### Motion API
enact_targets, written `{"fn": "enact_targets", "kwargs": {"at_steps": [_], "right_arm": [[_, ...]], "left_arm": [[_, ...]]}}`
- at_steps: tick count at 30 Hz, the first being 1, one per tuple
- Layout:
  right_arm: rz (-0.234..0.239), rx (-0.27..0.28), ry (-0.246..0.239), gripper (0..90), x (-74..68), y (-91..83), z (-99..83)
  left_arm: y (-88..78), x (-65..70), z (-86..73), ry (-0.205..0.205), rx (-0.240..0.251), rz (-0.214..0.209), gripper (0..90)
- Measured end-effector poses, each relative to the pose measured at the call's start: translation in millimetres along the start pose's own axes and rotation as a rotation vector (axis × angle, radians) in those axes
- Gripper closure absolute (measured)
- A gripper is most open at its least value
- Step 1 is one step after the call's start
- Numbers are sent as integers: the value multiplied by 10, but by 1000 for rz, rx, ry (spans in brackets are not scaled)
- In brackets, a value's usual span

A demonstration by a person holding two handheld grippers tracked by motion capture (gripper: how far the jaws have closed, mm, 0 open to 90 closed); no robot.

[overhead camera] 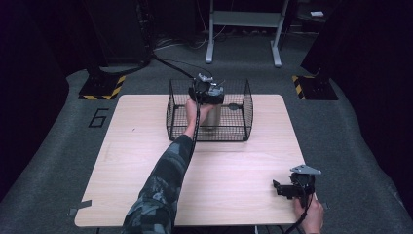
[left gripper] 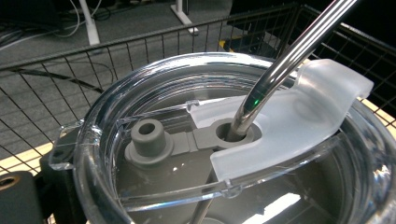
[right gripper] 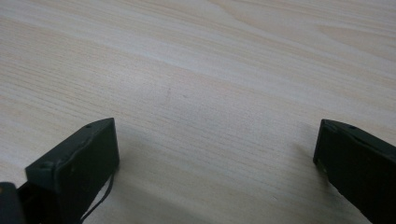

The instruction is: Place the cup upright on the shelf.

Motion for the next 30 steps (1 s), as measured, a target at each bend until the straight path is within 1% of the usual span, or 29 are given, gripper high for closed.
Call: {"fn": "enact_targets", "kwargs": {"at_steps": [1, 4, 8, 9, 16, 18, 19, 21, 27, 30], "right_arm": [[0, 0, 0, 0, 0, 0, 0], [0, 0, 0, 0, 0, 0, 0], [-1, 2, -1, 0, 1, 1, 1], [0, 2, -2, 0, 1, 1, 1], [-1, 2, -1, 0, 0, 1, 1], [-5, 7, 1, 0, -1, 6, 3], [-4, 6, 1, 0, -1, 5, 3], [-4, 6, 1, 0, -1, 5, 2], [-9, 2, 7, 0, -8, 6, 3], [-9, 2, 7, 0, -8, 6, 3]], "left_arm": [[15, 11, -15, -4, -3, -1, 41], [32, 23, -41, 10, -17, -9, 41], [49, 29, -81, 10, -20, -16, 41], [49, 32, -76, 10, -13, -17, 41], [27, 30, -105, 17, -23, -28, 40], [-1, 37, -124, 29, -34, -30, 40], [-12, 49, -132, 35, -31, -33, 40], [-48, 84, -157, 66, -47, -42, 39], [-103, 80, -185, 76, -48, -35, 39], [-116, 83, -187, 81, -58, -34, 38]]}}
Point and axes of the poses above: each handheld gripper's, and its own axes: y roughly forward along the jaws, z roughly out of its top, x roughly to its right, the point moved 6 cm from there along y, roughly forward along the jaws, and after that the axes turned 8 degrees about x, right-handed, at the moved point
